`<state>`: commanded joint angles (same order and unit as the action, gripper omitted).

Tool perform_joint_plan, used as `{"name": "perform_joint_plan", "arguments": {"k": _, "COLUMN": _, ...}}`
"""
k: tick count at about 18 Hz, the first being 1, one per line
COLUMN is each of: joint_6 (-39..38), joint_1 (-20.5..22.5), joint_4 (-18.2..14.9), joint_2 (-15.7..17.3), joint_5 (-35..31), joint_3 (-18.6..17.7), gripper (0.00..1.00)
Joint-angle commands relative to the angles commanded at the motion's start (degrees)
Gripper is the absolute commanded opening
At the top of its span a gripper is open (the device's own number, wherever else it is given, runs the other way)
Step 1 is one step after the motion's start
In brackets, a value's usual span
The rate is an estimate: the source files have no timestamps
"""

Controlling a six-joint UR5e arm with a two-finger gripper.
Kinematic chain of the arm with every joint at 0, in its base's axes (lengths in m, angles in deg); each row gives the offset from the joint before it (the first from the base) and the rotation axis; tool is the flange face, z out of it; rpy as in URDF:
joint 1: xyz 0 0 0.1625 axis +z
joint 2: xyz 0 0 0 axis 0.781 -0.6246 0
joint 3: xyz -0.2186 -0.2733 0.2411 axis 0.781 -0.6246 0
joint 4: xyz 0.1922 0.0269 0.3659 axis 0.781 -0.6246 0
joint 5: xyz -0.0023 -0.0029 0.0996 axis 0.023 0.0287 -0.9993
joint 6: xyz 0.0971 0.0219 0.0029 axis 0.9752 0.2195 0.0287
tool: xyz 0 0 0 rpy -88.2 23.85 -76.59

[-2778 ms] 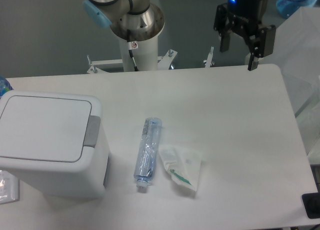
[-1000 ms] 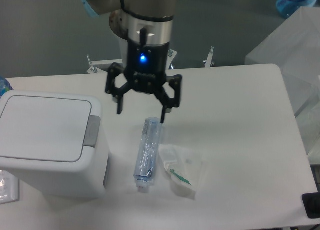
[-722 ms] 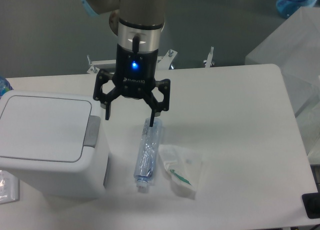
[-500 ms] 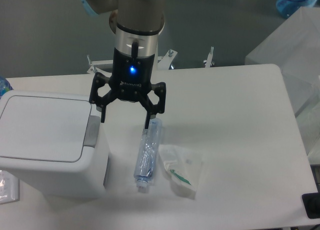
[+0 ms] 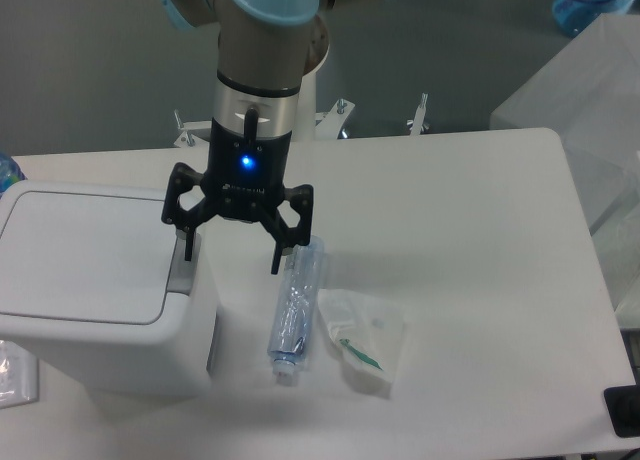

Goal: Open the trash can
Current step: 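Lower the gripper onto the grey tab and press it down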

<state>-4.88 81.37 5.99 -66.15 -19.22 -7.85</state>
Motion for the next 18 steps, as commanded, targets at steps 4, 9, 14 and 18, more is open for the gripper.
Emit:
{"name": "perform_joint_plan", "arguments": {"k": 4, "joint_6": -0.1, "joint_1": 0.0, "joint_4": 0.1, "joint_2": -0.4, "joint_5": -0.2, "joint_3": 0.0, "gripper": 1.0}}
{"name": "perform_joint_plan", "arguments": {"k": 9, "joint_6": -0.3, "joint_1": -0.1, "joint_4": 0.7, "joint_2": -0.6, "joint_5": -0.1, "joint_3": -0.4, "gripper": 1.0}}
{"name": "perform_joint_plan", "arguments": {"k": 14, "joint_6": -0.2, "joint_1": -0.2, "joint_4": 0.9, "joint_2": -0.6, "joint_5": -0.2, "joint_3": -0.8, "gripper": 1.0}}
{"name": "perform_joint_plan", "arguments": {"k": 18, "joint_6": -0.2, "joint_1": -0.2, "joint_4": 1.7, "joint_2": -0.8, "joint_5": -0.2, "joint_3": -1.0, "gripper": 1.0}}
